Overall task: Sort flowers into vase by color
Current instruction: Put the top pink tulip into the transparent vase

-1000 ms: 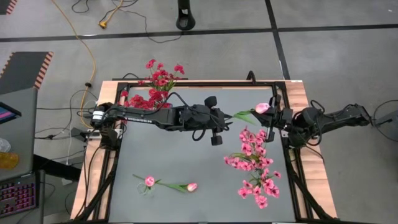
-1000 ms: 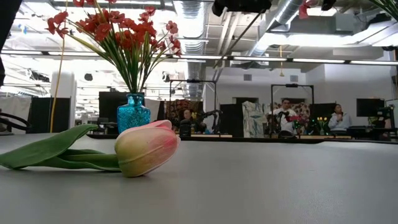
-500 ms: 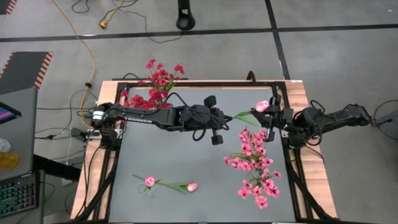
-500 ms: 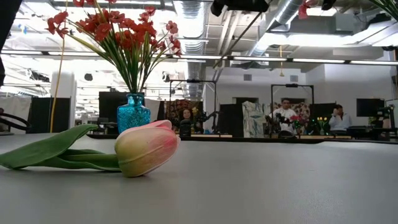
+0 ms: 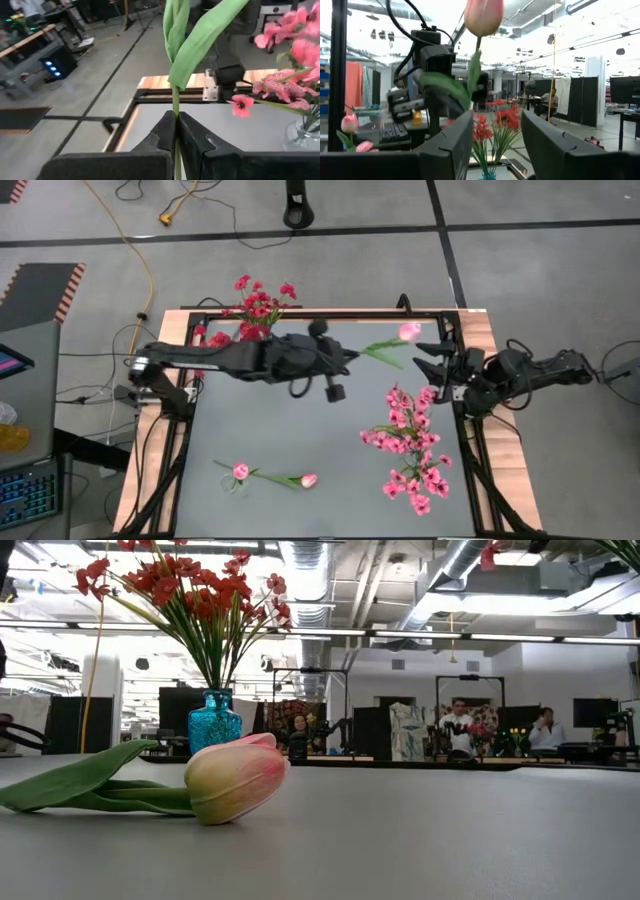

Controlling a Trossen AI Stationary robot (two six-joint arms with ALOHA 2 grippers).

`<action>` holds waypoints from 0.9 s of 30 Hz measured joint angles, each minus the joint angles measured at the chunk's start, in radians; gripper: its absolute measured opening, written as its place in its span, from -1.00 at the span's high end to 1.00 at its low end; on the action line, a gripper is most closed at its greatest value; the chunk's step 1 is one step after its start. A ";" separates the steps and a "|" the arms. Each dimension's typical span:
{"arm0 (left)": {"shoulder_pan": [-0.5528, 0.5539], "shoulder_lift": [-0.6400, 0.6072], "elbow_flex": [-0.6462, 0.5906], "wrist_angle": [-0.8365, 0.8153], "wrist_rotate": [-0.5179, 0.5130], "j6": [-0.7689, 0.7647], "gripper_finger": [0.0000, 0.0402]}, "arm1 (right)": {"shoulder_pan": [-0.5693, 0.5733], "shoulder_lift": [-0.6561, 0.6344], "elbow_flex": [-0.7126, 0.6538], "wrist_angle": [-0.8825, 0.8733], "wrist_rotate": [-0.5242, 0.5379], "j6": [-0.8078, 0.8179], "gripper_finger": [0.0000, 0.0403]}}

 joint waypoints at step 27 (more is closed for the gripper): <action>-0.945 -0.486 -0.570 -0.160 -1.150 -0.676 1.00 | 0.002 -0.099 0.000 -0.195 -0.004 0.188 0.06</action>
